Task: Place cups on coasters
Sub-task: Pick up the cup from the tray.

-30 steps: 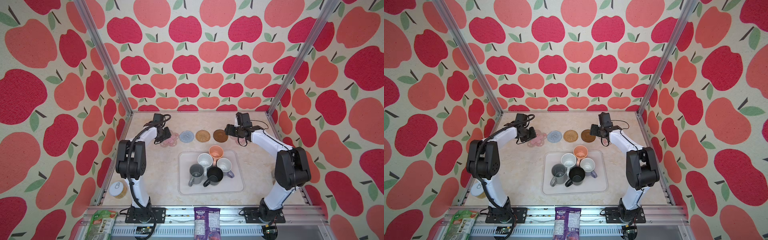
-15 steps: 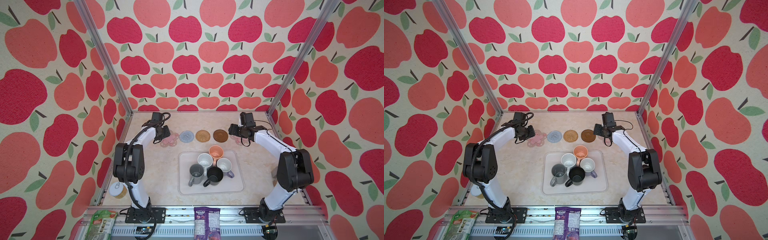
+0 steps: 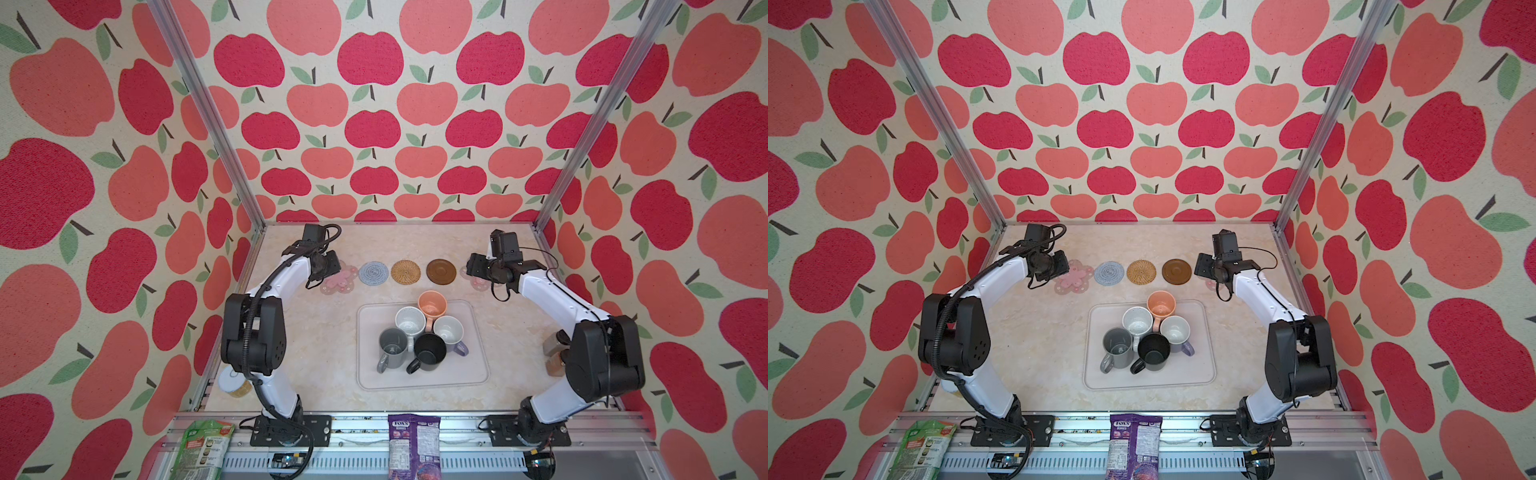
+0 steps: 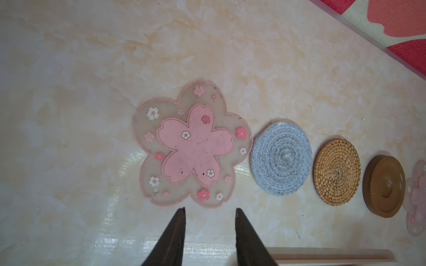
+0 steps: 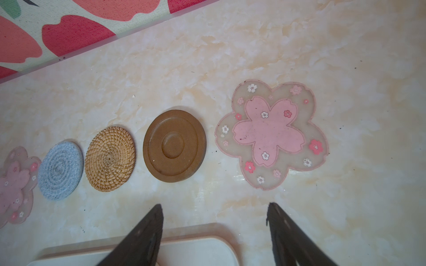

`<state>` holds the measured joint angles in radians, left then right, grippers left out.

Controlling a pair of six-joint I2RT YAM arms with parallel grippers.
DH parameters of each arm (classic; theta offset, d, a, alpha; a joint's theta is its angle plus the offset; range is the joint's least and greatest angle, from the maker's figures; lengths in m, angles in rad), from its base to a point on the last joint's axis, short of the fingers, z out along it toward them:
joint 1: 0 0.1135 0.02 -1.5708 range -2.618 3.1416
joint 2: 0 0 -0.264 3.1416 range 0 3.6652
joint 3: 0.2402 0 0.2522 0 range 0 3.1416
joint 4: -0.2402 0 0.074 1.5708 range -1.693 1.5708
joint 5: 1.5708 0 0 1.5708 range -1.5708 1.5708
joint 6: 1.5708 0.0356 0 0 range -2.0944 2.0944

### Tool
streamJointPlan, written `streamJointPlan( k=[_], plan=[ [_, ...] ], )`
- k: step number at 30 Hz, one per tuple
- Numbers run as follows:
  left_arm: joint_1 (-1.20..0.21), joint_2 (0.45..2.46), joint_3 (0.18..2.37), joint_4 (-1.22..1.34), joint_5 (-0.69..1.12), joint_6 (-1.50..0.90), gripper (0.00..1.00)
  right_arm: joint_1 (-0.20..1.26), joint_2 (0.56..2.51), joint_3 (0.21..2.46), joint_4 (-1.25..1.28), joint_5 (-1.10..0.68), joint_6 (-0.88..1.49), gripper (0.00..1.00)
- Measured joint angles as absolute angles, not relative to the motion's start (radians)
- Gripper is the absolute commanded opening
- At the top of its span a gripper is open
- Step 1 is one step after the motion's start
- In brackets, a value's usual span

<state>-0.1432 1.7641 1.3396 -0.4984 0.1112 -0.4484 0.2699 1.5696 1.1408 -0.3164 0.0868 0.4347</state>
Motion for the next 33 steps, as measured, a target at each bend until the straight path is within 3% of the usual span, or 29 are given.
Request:
streamJointPlan(
  k=[14, 33],
  plan=[
    [-0.194, 1.705, 1.325, -0.553, 0.086, -0.420, 0.39, 0.261, 1.478, 1.092, -0.355, 0.102, 0.416, 0.74],
    [-0.323, 1.686, 1.316, -0.694, 0.093, -0.317, 0.39, 0.280, 1.350, 1.003, -0.433, -0.018, 0.394, 0.74]
  ],
)
